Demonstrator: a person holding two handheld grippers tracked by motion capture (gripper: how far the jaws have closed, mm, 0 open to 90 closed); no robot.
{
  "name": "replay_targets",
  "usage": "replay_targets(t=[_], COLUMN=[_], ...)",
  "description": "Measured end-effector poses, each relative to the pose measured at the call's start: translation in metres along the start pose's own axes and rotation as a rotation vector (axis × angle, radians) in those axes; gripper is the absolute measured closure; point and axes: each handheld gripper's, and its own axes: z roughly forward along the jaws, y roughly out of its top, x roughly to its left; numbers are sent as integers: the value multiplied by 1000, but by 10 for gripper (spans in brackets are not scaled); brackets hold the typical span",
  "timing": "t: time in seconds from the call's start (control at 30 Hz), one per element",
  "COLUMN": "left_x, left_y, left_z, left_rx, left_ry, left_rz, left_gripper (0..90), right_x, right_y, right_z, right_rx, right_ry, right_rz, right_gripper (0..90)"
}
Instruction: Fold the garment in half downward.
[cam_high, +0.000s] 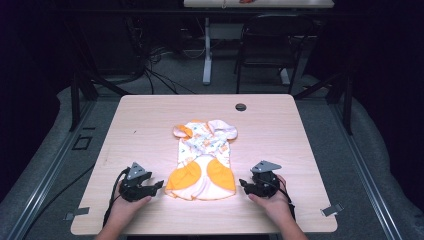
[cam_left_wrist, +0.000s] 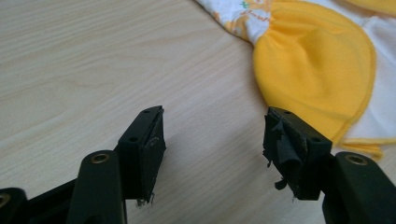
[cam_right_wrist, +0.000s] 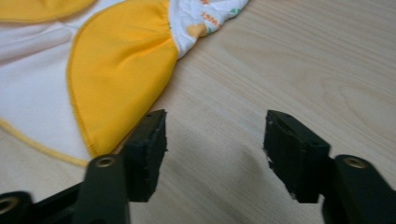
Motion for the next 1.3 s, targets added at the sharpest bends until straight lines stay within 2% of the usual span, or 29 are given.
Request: replay_targets(t=[0.1, 0.17, 0.2, 0.3, 0.37, 0.4, 0.57, 0.6, 0.67, 0.7, 0.77, 0.8, 0.87, 0.93, 0.97, 1.03, 1.17, 1.2, 1.3], left_x=[-3, -4, -5, -5, -6, -7, -12, -13, -15, -15, -16, -15, -15, -15, -14, -15, -17, -17, -18], left_y=[1, 1, 1, 2, 2, 2, 8, 12, 15, 18, 24, 31, 36, 45, 49, 58, 70, 74, 76], left_z=[0, 0, -1, -2, -3, -3, 0, 4, 6, 8, 13, 17, 21, 28, 31, 39, 52, 59, 65], left_rx=[-7, -2, 0, -2, -11, -19, -16, -8, -4, -3, 11, 17, 15, 23, 21, 31, 38, 53, 69], left_ry=[6, 6, 0, -6, -27, -30, -38, -31, -36, -40, -41, -64, -66, -44, -49, -49, -45, -53, -45], left_rz=[21, 22, 25, 17, -1, -8, 2, 16, 13, 13, 9, 0, -8, -5, -14, -1, 2, -6, 3], left_gripper=[397, 397, 401, 419, 427, 434, 460, 465, 477, 503, 565, 618, 643, 685, 709, 745, 784, 819, 849], right_x=[1, 3, 5, 7, 9, 11, 18, 19, 19, 20, 22, 20, 19, 16, 16, 15, 17, 18, 19], right_y=[-1, -2, -2, -1, 1, 2, 10, 13, 15, 17, 21, 28, 31, 40, 43, 51, 63, 68, 71], right_z=[-2, -2, -2, -3, -4, -5, -7, -3, -1, 3, 7, 12, 15, 25, 27, 34, 42, 46, 51], right_rx=[-18, -3, 12, 12, 4, -18, -41, -27, -19, -3, 3, 14, 18, 35, 48, 47, 44, 54, 48], right_ry=[15, 2, -3, 3, 22, 34, 62, 63, 68, 75, 57, 68, 75, 65, 68, 74, 65, 55, 48], right_rz=[-10, -14, -36, -40, -36, -23, -53, -65, -58, -55, -65, -50, -44, -26, -21, -16, -37, -64, -60], right_gripper=[460, 459, 459, 462, 481, 502, 534, 556, 567, 580, 602, 649, 661, 676, 700, 743, 808, 835, 858])
